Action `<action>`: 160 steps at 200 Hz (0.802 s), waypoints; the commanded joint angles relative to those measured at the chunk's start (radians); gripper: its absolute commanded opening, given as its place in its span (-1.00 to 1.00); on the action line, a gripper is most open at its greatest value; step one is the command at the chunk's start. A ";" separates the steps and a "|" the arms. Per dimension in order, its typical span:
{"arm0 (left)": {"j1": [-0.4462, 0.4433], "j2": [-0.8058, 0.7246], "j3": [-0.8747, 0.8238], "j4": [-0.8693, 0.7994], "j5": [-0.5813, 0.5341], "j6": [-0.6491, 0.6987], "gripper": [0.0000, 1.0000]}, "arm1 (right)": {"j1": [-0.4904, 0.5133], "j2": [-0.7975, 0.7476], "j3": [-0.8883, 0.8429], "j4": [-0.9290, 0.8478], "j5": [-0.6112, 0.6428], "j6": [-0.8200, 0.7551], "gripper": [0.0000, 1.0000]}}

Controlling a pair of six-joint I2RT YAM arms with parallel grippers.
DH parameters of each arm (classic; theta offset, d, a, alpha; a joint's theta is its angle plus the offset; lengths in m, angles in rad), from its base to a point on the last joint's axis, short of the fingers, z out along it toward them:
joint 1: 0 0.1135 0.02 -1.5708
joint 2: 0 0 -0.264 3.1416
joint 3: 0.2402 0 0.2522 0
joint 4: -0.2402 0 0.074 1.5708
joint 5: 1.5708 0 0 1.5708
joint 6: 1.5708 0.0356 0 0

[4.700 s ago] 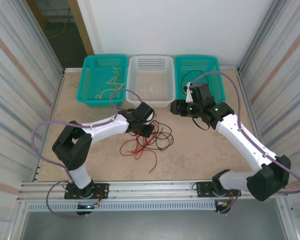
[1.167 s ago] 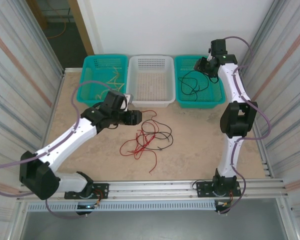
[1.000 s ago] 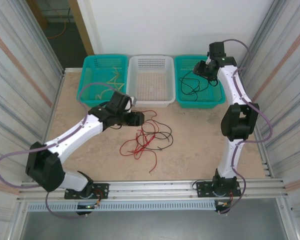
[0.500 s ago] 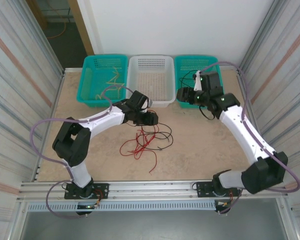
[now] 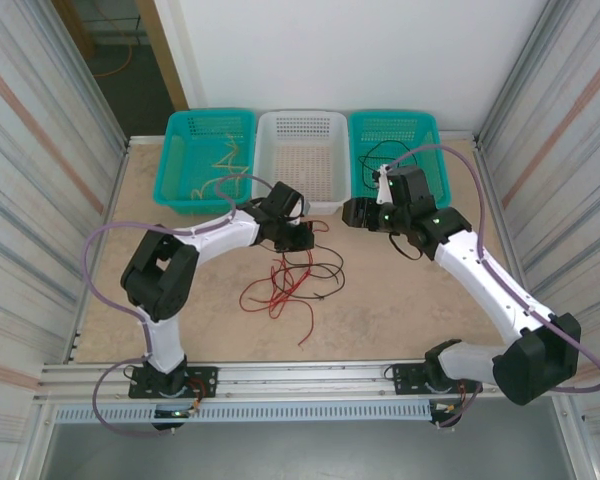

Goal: Untangle the cables

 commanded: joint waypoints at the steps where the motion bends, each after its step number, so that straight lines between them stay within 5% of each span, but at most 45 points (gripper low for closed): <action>1: -0.013 -0.106 0.016 -0.036 0.016 0.022 -1.00 | 0.008 -0.020 -0.010 0.042 -0.028 0.030 0.28; 69: -0.029 -0.474 0.086 -0.238 -0.014 0.098 -1.00 | 0.082 0.053 -0.067 0.222 -0.140 0.140 0.26; 160: -0.026 -0.580 0.394 -0.328 0.062 0.128 -1.00 | 0.212 0.225 -0.095 0.335 -0.163 0.217 0.02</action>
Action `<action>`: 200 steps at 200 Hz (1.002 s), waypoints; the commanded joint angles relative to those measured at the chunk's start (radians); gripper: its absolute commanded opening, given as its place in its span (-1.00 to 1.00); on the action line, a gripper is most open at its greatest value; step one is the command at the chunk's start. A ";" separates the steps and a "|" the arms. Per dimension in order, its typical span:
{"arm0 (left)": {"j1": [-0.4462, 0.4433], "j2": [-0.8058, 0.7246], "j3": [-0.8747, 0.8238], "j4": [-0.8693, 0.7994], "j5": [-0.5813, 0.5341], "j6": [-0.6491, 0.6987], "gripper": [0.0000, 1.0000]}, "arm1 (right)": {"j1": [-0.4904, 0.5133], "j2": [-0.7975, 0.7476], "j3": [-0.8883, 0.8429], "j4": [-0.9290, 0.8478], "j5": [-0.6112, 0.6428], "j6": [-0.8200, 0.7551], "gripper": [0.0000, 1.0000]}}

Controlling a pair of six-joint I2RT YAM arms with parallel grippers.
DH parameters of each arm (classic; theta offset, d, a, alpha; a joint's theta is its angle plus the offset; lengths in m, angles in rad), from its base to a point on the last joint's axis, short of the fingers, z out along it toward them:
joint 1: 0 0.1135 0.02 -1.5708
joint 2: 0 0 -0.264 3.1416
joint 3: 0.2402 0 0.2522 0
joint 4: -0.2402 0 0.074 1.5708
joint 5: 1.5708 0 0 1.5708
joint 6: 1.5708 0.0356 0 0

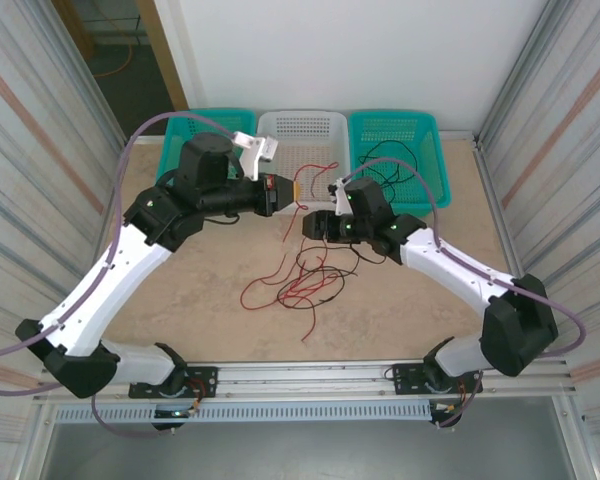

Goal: Untangle the cables

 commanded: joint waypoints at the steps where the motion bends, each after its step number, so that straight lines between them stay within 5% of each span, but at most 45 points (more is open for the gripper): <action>1: 0.001 -0.025 0.064 -0.025 0.026 0.024 -1.00 | 0.020 0.046 -0.035 0.051 -0.017 0.054 0.01; 109: 0.053 0.008 0.181 0.005 -0.005 0.104 -1.00 | 0.129 0.162 -0.169 0.104 0.078 0.187 -0.21; 200: 0.204 0.257 0.261 0.102 0.019 0.124 -1.00 | 0.076 -0.079 -0.174 -0.109 0.285 0.109 0.02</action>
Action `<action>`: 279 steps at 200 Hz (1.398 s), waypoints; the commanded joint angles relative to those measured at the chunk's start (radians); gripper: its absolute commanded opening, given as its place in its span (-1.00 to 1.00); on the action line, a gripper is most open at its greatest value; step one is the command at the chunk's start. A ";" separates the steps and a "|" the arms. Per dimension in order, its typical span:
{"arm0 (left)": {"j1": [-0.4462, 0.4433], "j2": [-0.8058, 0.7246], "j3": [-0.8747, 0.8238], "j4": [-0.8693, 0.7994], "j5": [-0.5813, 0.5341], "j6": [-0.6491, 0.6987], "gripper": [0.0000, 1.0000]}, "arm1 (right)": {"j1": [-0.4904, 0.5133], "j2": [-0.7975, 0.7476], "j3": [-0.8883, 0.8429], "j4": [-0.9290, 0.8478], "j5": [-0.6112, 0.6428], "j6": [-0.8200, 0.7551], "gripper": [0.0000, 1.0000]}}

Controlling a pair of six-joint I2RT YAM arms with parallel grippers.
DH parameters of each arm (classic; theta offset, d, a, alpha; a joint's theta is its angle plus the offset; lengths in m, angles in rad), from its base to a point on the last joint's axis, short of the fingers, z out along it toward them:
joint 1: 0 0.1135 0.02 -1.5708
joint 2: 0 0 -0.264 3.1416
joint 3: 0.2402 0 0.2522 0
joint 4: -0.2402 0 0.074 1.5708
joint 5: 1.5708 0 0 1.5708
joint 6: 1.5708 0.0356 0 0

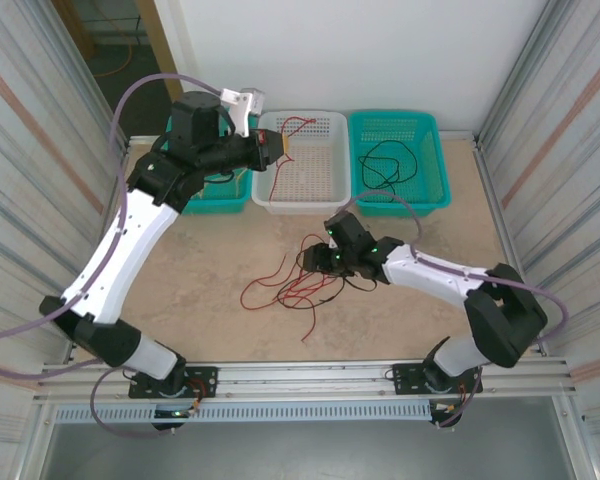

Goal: Untangle the cables

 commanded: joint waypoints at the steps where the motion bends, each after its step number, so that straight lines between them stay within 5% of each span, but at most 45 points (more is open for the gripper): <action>1: 0.031 0.059 0.050 0.062 0.021 0.017 -1.00 | -0.035 -0.109 -0.006 -0.099 0.091 -0.037 0.02; 46: 0.082 0.232 0.108 0.115 0.029 -0.014 -1.00 | -0.159 -0.251 -0.031 -0.166 0.059 -0.039 0.10; 108: 0.085 0.449 0.292 0.095 -0.020 0.001 -1.00 | -0.199 -0.284 -0.007 -0.229 0.037 -0.061 0.11; 121: 0.085 0.488 0.331 0.083 -0.040 0.015 -0.61 | -0.199 -0.285 -0.001 -0.233 0.037 -0.064 0.11; 154: 0.087 0.534 0.382 0.057 -0.093 0.031 -0.02 | -0.205 -0.291 0.009 -0.244 0.035 -0.070 0.11; 184: 0.086 0.503 0.350 0.058 -0.113 0.018 0.18 | -0.209 -0.292 0.019 -0.252 0.038 -0.080 0.12; 216: 0.053 0.353 0.157 0.064 -0.138 0.046 0.08 | -0.208 -0.263 0.019 -0.243 0.015 -0.083 0.13; 279: -0.038 -0.097 -0.594 0.085 -0.194 0.054 -0.10 | -0.145 -0.084 0.091 -0.209 -0.017 -0.111 0.12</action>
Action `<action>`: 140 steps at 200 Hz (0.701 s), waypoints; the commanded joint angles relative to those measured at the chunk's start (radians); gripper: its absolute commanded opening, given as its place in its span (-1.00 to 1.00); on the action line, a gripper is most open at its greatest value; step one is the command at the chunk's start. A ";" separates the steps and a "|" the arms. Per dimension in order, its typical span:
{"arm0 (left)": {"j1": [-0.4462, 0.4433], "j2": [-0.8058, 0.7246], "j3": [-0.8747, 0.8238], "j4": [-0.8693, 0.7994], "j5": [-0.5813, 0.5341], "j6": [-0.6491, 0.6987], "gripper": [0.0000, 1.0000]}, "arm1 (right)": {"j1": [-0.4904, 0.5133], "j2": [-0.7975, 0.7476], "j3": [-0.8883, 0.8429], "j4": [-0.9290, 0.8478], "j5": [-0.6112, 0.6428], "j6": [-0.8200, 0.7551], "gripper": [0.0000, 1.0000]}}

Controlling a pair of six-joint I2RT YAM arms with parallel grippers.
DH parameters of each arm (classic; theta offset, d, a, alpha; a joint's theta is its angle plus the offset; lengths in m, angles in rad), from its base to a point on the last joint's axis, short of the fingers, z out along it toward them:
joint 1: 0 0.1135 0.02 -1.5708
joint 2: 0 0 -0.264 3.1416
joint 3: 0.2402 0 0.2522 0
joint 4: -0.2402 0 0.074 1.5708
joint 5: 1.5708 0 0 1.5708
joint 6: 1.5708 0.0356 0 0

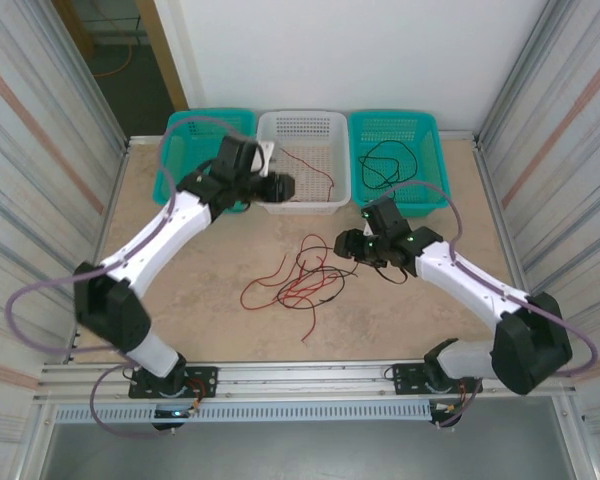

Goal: Untangle the cables

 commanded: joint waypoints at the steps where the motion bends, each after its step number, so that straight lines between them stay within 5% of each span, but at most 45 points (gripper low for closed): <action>1: -0.017 -0.131 -0.195 -0.008 -0.037 0.015 -0.10 | 0.039 0.053 0.068 0.013 -0.001 -0.043 0.12; 66: -0.106 -0.132 -0.413 -0.124 -0.114 -0.038 -0.31 | 0.063 0.169 0.138 0.027 -0.016 -0.031 0.08; 140: -0.145 -0.074 -0.481 -0.142 -0.185 -0.078 -0.06 | 0.080 0.180 0.128 0.039 -0.025 -0.024 0.08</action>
